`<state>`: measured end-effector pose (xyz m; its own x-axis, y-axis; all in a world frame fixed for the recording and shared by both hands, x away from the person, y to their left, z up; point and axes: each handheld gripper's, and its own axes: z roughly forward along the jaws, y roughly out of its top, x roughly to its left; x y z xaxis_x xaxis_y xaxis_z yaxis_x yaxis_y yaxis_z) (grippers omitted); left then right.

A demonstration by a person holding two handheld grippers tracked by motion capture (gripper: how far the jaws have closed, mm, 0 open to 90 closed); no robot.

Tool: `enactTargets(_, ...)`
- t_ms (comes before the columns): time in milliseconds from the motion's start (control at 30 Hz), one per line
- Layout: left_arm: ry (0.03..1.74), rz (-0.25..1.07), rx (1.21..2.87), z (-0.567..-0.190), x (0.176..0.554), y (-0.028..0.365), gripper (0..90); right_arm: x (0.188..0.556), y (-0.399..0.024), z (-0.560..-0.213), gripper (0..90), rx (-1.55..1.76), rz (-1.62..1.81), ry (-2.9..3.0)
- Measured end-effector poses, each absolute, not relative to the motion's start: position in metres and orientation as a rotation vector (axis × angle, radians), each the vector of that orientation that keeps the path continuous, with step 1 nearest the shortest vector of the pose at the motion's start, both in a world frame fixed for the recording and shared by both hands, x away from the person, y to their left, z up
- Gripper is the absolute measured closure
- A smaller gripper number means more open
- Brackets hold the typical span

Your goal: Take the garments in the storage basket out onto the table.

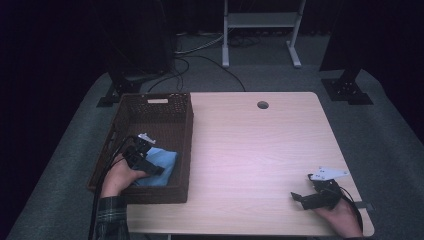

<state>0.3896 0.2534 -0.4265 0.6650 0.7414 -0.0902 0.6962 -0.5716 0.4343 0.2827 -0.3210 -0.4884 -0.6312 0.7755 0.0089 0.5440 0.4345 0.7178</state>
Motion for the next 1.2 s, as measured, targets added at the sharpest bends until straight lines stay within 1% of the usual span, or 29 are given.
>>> enactTargets(667, 1.137, 0.104, 2.503, -0.434, 0.392, 0.246, 0.0, 0.282, -0.321, -0.488, 2.1, 1.133, 1.009, 2.368)
enactTargets(1033, 1.075, 0.101, 2.562, -0.439, 0.39, 0.242, 0.0, 0.282, -0.321, -0.488, 2.1, 1.133, 1.01, 2.367)
enactTargets(1067, 1.07, 0.098, 2.563, -0.438, 0.39, 0.242, 2.5, 0.282, -0.321, -0.488, 2.1, 1.132, 1.009, 2.367)
enactTargets(1200, 1.064, 0.094, 2.569, -0.437, 0.389, 0.242, 5.7, 0.282, -0.321, -0.488, 2.2, 1.134, 1.009, 2.366)
